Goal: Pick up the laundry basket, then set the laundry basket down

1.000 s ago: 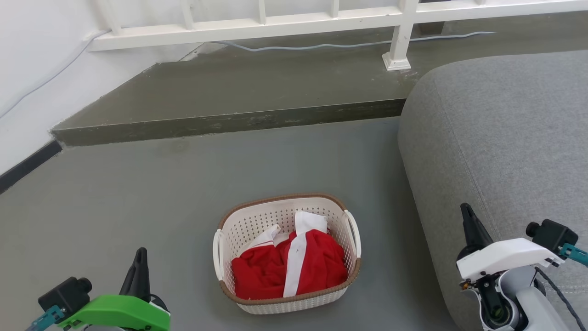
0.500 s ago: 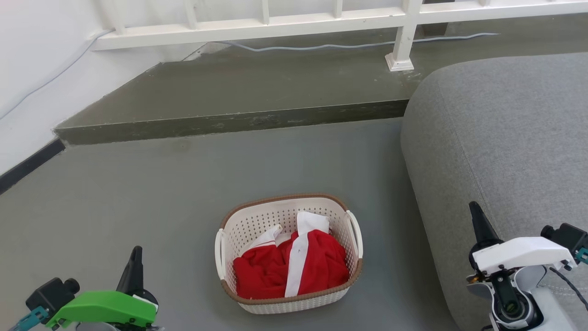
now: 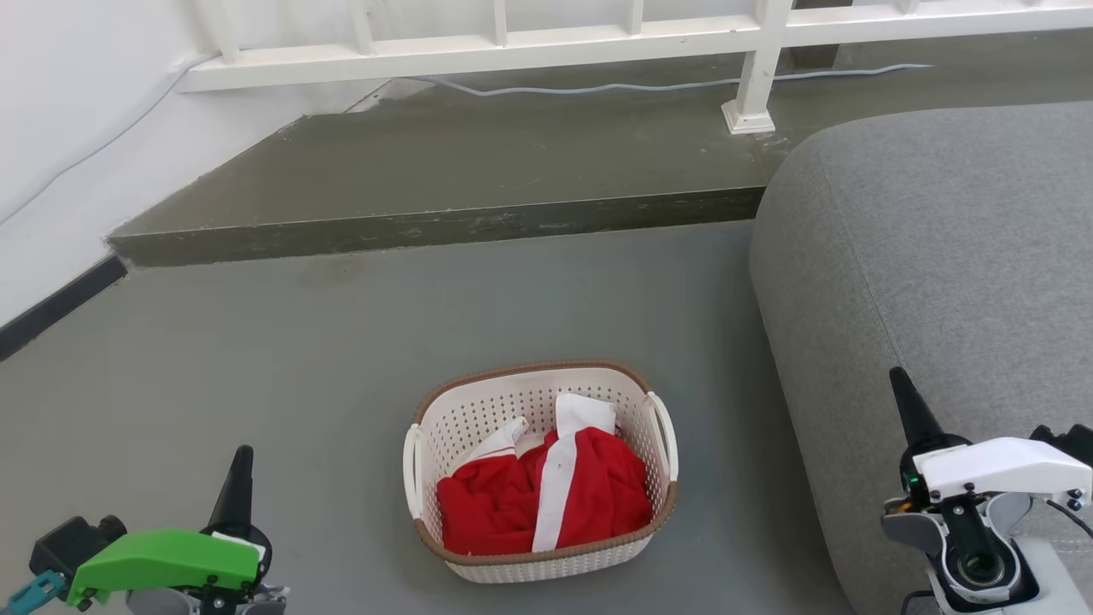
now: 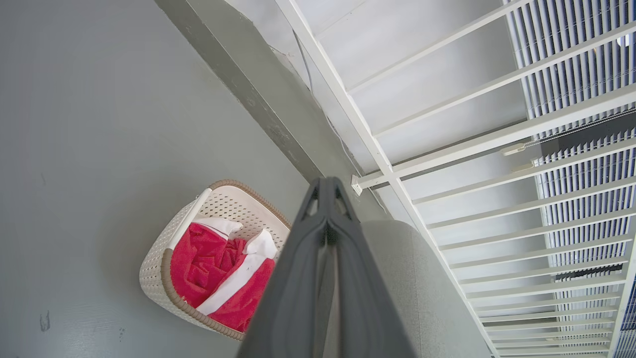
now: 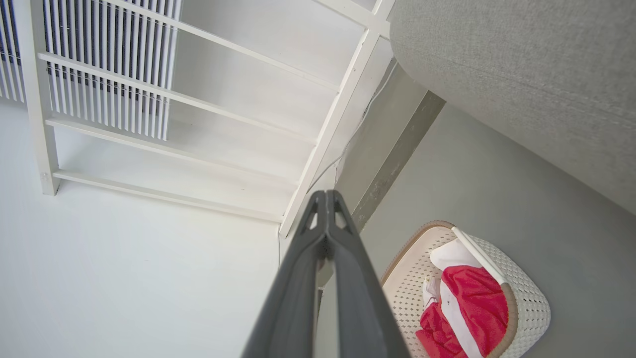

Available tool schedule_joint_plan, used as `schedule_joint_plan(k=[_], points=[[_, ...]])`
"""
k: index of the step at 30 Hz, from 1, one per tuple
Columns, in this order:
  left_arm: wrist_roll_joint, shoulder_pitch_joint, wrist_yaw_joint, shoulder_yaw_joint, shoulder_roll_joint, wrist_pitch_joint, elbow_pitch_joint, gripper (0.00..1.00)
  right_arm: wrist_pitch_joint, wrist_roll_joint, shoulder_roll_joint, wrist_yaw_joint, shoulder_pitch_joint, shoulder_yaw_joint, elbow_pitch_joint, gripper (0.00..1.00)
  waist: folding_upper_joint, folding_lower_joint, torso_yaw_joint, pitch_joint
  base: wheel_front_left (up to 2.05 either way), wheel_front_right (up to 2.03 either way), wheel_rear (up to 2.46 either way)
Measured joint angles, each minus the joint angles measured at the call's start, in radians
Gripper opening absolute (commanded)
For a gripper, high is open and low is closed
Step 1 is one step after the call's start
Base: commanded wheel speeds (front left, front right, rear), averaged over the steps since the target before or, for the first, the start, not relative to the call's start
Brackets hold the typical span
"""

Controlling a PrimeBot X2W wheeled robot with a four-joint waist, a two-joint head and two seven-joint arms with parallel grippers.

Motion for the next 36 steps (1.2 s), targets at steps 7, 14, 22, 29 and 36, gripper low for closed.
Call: schedule_joint_plan(k=[7,14,22,29,36], points=[[-0.086,-0.010,-0.021,0.018,-0.006,0.021,0.012,0.00,0.023,0.085,0.007,0.013,-0.004,-0.031,0.000,0.00,0.0000,0.0000,0.004,-0.001,0.00,0.00,0.00],[-0.181,-0.017,-0.038,0.042,-0.012,0.044,0.023,0.00,0.044,0.175,0.015,0.032,-0.012,-0.063,0.000,0.00,0.0000,0.0000,0.008,-0.001,0.00,0.00,0.00],[-0.277,-0.034,-0.057,0.063,-0.015,0.064,0.040,0.00,0.073,0.272,0.023,0.053,-0.016,-0.099,0.000,0.00,0.0000,0.0000,0.013,-0.002,0.00,0.00,0.00],[-0.371,-0.051,-0.076,0.083,-0.018,0.089,0.049,0.00,0.095,0.364,0.029,0.070,-0.016,-0.130,0.000,0.00,0.0000,0.0000,0.017,-0.003,0.00,0.00,0.00],[-0.415,-0.055,-0.082,0.094,-0.021,0.097,0.057,0.00,0.104,0.403,0.031,0.074,-0.017,-0.143,0.000,0.00,0.0000,0.0000,0.018,-0.003,0.00,0.00,0.00]])
